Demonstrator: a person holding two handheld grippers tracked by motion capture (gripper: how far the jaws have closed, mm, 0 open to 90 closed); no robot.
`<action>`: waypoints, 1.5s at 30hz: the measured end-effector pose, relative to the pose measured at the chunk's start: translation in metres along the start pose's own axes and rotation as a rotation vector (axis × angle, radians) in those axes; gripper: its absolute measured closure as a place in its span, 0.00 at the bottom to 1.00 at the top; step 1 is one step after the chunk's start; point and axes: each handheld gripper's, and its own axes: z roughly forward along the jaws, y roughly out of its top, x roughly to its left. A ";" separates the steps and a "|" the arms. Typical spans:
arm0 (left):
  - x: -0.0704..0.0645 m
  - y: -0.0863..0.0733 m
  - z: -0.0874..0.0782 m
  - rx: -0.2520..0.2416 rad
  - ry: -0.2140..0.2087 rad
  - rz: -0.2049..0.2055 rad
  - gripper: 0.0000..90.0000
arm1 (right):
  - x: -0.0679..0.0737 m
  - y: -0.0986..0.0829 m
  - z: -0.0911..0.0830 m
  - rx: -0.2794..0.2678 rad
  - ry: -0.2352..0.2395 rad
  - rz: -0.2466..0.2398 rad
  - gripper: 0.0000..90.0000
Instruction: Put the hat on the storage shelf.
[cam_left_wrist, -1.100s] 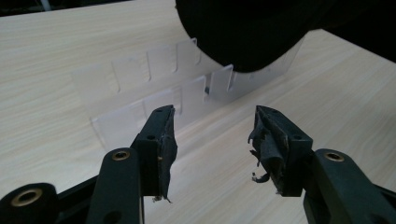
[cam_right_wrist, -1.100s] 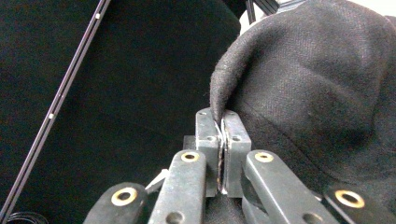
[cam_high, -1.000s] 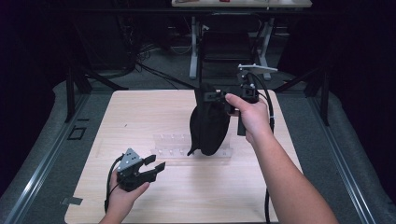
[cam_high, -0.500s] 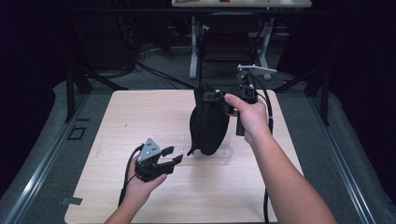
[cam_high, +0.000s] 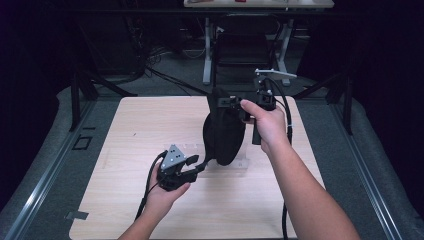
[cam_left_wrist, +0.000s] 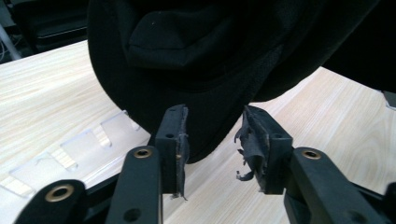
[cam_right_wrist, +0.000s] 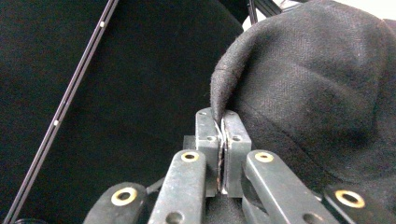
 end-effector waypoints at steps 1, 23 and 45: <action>0.000 0.000 0.000 -0.001 0.001 0.004 0.72 | 0.000 0.001 -0.002 -0.004 -0.004 0.005 0.98; -0.008 0.002 0.012 0.025 0.026 0.049 0.86 | 0.000 -0.002 -0.001 -0.005 0.004 0.002 0.97; -0.004 -0.005 0.004 0.028 0.070 0.105 0.92 | 0.017 -0.002 -0.018 -0.026 0.024 -0.039 0.92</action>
